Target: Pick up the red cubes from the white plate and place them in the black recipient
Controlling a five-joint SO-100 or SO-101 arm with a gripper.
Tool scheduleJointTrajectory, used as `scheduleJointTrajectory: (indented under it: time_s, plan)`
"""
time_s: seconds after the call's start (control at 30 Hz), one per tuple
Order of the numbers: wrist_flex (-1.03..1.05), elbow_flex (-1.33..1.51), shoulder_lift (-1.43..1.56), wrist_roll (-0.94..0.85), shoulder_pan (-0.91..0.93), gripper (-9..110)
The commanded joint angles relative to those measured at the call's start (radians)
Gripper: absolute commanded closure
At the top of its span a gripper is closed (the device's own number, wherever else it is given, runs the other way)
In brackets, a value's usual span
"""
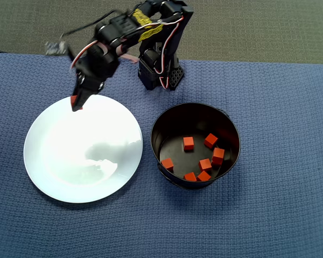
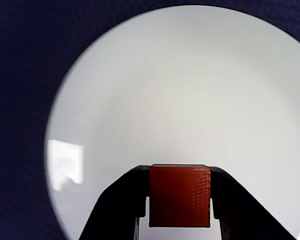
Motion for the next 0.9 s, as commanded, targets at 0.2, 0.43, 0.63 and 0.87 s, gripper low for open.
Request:
scheduleJointTrajectory:
  time_s: [0.2,0.43,0.63,0.87]
  plan:
    - [0.236,-0.137,0.167,0.811,-0.627,102]
    - [0.104,0.069,0.172,0.907,-0.994,102]
    - [0.167,0.081,0.206,0.769,-1.005,60]
    - [0.202,0.103,0.423,0.719,-0.644,79]
